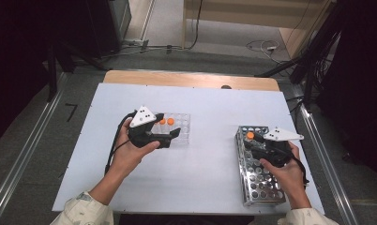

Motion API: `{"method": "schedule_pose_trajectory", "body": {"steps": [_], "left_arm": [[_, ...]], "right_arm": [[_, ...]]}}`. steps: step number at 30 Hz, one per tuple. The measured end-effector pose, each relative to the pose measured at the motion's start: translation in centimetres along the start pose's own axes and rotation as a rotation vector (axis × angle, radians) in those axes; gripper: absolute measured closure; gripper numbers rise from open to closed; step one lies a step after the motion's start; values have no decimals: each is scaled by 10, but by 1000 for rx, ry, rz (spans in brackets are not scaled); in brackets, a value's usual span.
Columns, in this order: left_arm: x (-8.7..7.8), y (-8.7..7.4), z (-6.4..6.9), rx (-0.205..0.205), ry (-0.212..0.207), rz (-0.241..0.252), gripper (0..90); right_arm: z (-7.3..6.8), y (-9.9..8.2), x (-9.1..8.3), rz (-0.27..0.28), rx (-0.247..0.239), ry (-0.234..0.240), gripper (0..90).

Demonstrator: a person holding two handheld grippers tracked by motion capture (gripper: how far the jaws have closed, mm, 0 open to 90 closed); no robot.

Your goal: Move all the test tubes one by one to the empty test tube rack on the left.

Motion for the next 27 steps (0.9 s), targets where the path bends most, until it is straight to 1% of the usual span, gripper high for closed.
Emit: {"method": "schedule_pose_trajectory", "body": {"steps": [6, 8, 12, 13, 15, 19, 23, 27], "left_arm": [[1, -1, 0, -1, -2, -8, 213], [2, -1, 0, -3, -2, -8, 213], [2, -2, 0, -4, -4, -8, 213], [2, -2, 0, -4, -4, -9, 213], [2, -1, 0, -4, -5, -8, 213], [1, -2, 0, -5, -3, -7, 213], [1, -1, 0, -4, -5, -4, 213], [0, 0, 1, -3, -6, 1, 213]], "right_arm": [[1, 1, 5, -21, -7, 21, 604], [1, 1, 6, -27, -19, 28, 628], [-1, 2, 9, -42, -40, 30, 691], [-2, 2, 9, -42, -41, 28, 709], [-1, 3, 9, -41, -37, 26, 714], [1, 3, 7, -25, -25, 25, 717], [3, 5, 2, 2, -7, 20, 717], [4, 8, -4, 26, -2, 14, 717]]}}
Point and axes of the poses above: each handheld gripper's, and its own axes: x roughly forward along the jaws, y roughly out of its top, z roughly to its right, the point moved 4 cm from there along x, roughly forward along the jaws, and after that the axes turned 13 degrees about -y, right-handed, at the moved point
